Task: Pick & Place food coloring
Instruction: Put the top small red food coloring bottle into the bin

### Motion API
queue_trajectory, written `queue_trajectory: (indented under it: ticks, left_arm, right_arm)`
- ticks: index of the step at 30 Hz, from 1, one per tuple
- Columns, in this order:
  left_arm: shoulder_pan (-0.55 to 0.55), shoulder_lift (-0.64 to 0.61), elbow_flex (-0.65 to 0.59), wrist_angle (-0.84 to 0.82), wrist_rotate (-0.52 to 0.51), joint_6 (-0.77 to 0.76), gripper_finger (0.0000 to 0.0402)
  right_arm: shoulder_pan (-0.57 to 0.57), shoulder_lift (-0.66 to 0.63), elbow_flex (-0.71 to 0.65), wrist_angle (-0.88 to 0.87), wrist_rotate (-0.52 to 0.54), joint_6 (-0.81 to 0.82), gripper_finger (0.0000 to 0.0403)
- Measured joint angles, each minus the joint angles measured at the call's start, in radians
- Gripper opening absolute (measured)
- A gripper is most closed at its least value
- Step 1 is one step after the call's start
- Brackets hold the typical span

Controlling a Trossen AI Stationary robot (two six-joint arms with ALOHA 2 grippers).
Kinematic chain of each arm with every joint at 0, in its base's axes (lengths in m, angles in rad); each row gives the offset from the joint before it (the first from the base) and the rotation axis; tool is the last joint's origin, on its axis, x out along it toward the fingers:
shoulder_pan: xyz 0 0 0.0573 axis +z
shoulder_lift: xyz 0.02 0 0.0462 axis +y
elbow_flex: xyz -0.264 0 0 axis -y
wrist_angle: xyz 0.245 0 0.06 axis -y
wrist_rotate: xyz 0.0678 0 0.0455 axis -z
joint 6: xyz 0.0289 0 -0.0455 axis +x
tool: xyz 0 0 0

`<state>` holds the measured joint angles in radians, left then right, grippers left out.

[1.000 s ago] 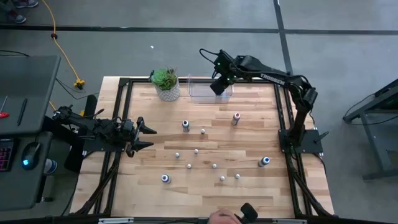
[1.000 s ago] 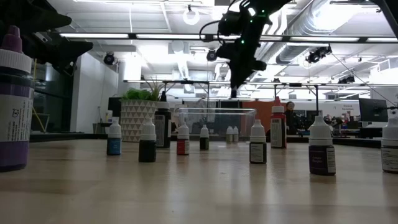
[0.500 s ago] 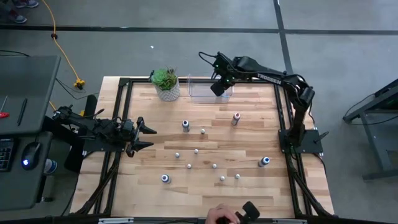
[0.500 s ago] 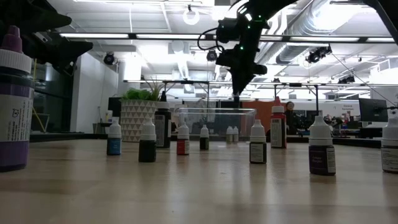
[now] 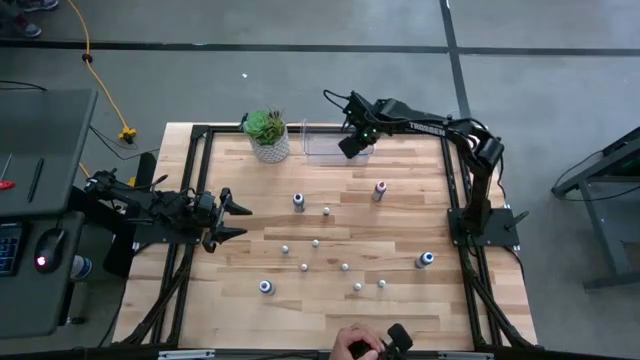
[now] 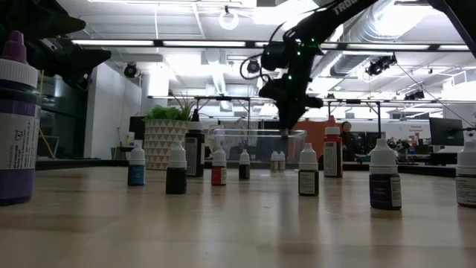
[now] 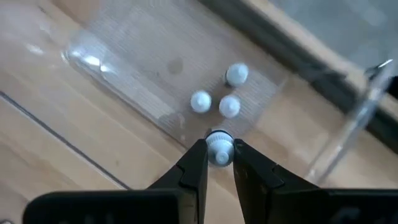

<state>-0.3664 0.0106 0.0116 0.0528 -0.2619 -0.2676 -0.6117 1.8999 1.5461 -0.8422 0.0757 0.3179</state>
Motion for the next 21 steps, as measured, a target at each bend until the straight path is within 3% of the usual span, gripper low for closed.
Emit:
queue_trajectory:
  ticks: [7,21]
  left_arm:
    - [0.0,0.0,0.0,0.0,0.0,0.0,0.0271]
    - [0.0,0.0,0.0,0.0,0.0,0.0,0.0271]
  right_arm:
    - [0.0,0.0,-0.07,0.071,-0.007,0.041,0.0061]
    - [0.0,0.043,-0.078,0.115,-0.031,0.049,0.0061]
